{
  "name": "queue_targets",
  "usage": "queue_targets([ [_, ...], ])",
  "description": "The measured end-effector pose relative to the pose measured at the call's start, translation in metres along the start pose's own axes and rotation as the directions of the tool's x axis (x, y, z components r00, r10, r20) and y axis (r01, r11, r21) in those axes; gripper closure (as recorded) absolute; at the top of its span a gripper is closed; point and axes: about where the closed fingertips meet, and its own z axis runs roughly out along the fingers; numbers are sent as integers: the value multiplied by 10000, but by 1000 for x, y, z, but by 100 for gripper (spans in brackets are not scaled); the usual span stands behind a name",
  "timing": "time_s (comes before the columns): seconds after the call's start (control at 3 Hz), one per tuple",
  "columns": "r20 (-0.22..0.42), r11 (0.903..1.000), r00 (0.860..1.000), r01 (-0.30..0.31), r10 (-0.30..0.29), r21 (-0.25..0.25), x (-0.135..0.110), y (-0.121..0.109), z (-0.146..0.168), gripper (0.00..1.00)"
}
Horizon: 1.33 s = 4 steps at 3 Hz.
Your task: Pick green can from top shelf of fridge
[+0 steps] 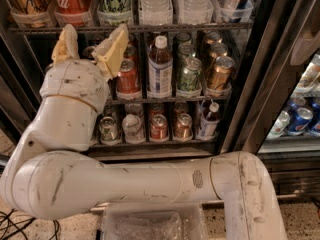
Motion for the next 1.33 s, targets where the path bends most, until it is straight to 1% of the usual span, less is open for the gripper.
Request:
queue_targets([
  [0.33, -103, 9997, 9997, 214, -212, 123, 5, -11, 17, 29],
  [0.67, -378, 9990, 9991, 190, -206, -413, 11, -13, 36, 35],
  [1.0, -677, 9933, 9976, 78, -157, -1152, 17, -2, 49, 41],
  [1.33, -873, 9863, 9961, -25, -121, -1651, 23, 12, 57, 41],
])
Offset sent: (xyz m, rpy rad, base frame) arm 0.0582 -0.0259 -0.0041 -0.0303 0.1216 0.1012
